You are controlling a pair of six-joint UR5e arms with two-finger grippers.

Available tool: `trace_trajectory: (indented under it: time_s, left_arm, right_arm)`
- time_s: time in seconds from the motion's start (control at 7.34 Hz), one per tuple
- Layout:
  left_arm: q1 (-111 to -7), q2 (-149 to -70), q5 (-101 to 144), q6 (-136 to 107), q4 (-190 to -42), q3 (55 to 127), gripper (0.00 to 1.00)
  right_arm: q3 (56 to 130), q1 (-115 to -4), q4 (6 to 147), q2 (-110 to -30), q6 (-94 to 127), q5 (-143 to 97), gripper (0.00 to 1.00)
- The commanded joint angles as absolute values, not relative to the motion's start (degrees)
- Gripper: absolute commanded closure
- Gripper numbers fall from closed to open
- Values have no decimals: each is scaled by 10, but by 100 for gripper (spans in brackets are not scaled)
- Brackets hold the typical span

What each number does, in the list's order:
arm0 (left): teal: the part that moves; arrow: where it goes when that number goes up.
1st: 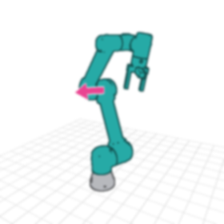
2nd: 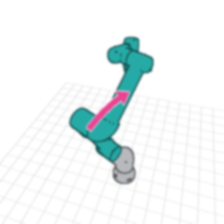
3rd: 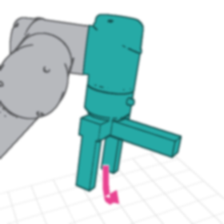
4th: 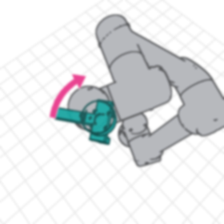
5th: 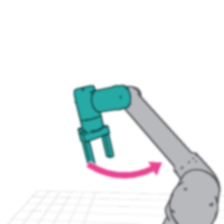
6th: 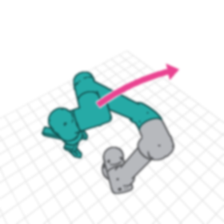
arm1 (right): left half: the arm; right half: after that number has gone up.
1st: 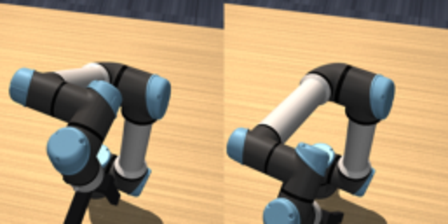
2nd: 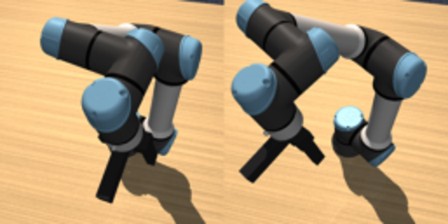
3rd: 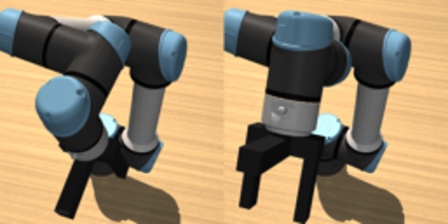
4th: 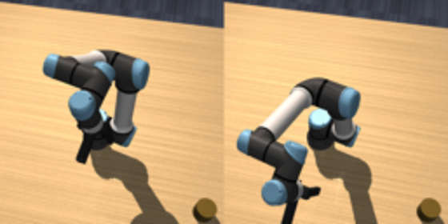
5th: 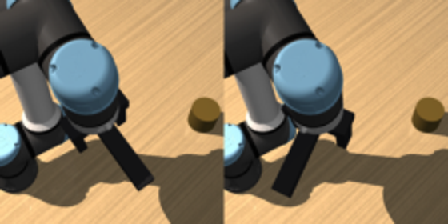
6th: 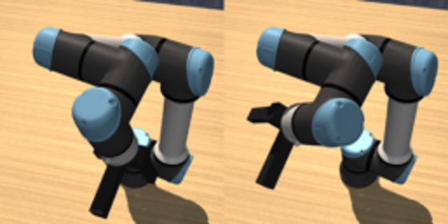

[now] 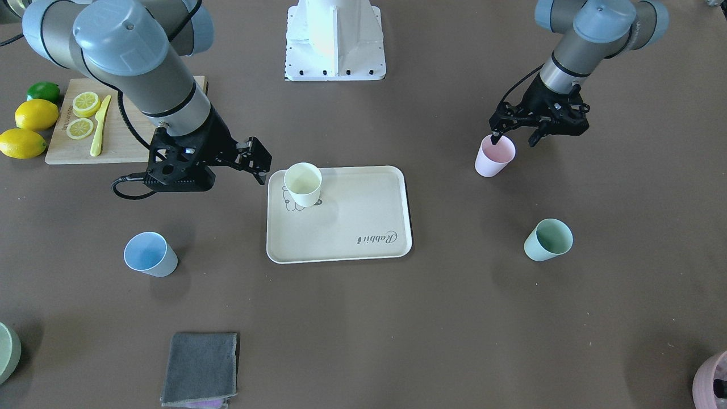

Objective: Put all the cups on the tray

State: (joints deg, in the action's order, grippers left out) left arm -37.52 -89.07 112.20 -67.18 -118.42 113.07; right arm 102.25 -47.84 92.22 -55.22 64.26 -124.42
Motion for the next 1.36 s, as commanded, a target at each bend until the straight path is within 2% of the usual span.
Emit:
trace_trajectory:
  time_s: [0.0,0.14,0.27,0.54,0.95,1.23]
  left_arm:
    - [-366,-889,1111,-678,-1202,1115,17]
    - [-366,-889,1111,-677,-1202,1113,28]
    - [-366,-895,1111,-678,-1202,1105,47]
    - [-366,-896,1109,-678,-1203,1105,100]
    - [-376,-908,1110,-680,-1198,1112,100]
    - [-397,-972,1113,-685,-1114,1126,100]
  right_arm:
    - [1034,-509,928,-568,631,-1273,0]
    - [1033,-516,928,-572,618,-1274,0]
    - [1035,-524,927,-591,588,-1274,0]
    - [1045,-547,927,-634,517,-1275,0]
    - [1043,-572,925,-670,468,-1276,0]
    - [1030,-584,920,-686,433,-1274,0]
